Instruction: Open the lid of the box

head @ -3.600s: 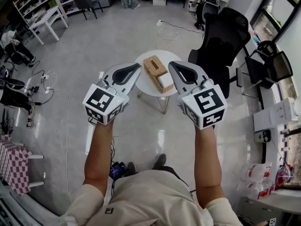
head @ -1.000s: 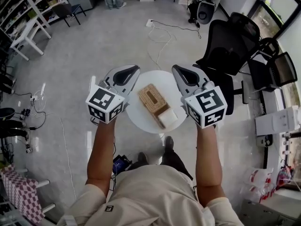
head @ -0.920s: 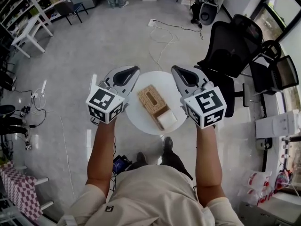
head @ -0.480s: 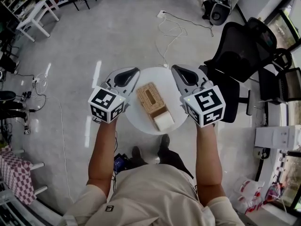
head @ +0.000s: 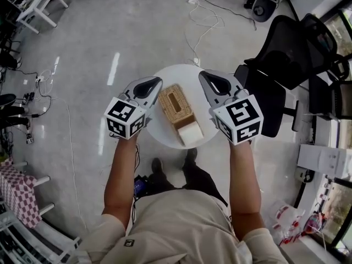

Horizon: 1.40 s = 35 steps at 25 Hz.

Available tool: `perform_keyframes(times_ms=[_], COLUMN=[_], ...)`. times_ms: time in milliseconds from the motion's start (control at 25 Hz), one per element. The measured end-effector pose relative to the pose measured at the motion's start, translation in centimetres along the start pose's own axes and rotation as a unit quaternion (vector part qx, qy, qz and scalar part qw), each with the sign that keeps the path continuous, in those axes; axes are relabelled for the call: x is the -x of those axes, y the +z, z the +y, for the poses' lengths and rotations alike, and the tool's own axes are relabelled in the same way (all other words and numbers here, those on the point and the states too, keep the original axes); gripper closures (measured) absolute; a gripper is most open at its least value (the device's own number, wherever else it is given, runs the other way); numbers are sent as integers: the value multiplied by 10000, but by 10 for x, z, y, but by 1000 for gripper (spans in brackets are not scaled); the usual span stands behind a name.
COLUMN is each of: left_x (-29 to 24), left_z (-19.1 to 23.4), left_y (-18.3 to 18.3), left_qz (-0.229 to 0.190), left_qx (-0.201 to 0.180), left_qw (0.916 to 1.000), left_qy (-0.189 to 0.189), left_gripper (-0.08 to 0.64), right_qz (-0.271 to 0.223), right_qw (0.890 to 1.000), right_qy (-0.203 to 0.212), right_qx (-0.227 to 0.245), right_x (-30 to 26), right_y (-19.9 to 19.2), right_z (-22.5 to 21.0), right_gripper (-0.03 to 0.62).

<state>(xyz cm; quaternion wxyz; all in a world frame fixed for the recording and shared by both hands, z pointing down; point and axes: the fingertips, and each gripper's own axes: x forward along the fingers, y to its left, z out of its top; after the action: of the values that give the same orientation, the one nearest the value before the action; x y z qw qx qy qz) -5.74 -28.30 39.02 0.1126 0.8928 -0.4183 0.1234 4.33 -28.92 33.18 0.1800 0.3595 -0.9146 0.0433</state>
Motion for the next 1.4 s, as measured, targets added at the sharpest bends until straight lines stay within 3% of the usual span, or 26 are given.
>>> perform_keyframes(times_ms=[600,1400], left_x=[-15,-38], left_z=[13,24], left_y=[-101,-235], left_qz=[518,1201], left_qx=[704,1686], left_qw=[9961,9780], left_qy=[102,251], left_gripper=[537,534], right_qz=[425,879], right_qw=[9986,9947], right_qy=[198,351], right_qx=[-231,-404], right_x=[-32,-61], right_y=[-72,-140], right_z=[12,20], right_gripper=[598,598])
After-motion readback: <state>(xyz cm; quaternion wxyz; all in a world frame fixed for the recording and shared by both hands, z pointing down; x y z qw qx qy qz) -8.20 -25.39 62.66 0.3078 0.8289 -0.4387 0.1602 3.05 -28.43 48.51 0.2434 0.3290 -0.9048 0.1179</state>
